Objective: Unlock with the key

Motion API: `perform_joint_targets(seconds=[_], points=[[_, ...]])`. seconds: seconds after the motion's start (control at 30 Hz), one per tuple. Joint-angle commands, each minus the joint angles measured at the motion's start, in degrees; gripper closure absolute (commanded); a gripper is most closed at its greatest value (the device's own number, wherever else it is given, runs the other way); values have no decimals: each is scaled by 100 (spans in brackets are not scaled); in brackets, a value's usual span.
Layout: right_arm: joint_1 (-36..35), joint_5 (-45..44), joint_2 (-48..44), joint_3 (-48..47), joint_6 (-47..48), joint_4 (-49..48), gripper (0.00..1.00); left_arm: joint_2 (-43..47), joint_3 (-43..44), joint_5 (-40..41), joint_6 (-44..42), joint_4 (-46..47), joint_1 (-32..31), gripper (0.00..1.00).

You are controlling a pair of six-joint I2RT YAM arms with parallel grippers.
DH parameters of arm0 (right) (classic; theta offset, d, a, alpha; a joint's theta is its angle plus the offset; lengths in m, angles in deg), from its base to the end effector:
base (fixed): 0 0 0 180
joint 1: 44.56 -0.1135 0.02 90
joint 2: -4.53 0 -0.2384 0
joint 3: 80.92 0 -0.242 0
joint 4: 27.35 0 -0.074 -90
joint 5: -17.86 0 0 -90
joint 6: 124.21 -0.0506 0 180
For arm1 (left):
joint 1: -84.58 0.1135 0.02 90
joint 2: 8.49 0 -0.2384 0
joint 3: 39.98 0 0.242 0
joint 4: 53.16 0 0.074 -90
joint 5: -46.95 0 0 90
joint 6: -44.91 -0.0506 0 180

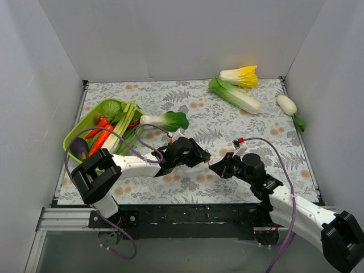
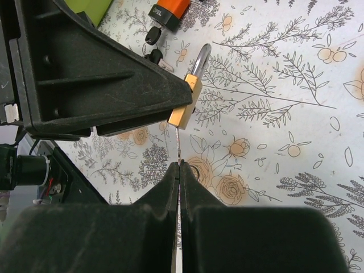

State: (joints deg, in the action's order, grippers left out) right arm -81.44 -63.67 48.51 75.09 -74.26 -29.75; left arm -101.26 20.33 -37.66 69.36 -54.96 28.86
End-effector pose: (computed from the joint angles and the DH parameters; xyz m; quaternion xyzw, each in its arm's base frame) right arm 0.1508 0.1225 0.1588 -0.0213 0.8056 0.4131 0.4242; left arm 0.1946 -0.2770 0.1517 -0.4522 0.7588 -0.4617 0.0814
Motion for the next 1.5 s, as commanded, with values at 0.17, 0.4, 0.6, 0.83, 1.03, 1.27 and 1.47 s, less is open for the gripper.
perform_joint_targets(seconds=[0.17, 0.4, 0.6, 0.83, 1.03, 1.27, 1.47], points=[[6, -276, 215, -320, -29, -249, 99, 391, 45, 164, 525, 168, -140, 100], [172, -302, 110, -320, -195, -267, 99, 383, 10, 164, 490, 291, -193, 100], [225, -320, 163, -355, -310, -477, 99, 400, 19, 278, 332, 300, -281, 100], [261, -328, 312, -522, -249, -627, 99, 348, 28, 402, 253, 291, -386, 100], [269, -416, 409, -602, -205, -750, 99, 312, 54, 507, 200, 300, -501, 100], [296, -478, 427, -689, -170, -803, 99, 303, 54, 674, 25, 300, -650, 100], [357, -531, 374, -821, -143, -680, 99, 312, 36, 832, -248, 370, -773, 100]])
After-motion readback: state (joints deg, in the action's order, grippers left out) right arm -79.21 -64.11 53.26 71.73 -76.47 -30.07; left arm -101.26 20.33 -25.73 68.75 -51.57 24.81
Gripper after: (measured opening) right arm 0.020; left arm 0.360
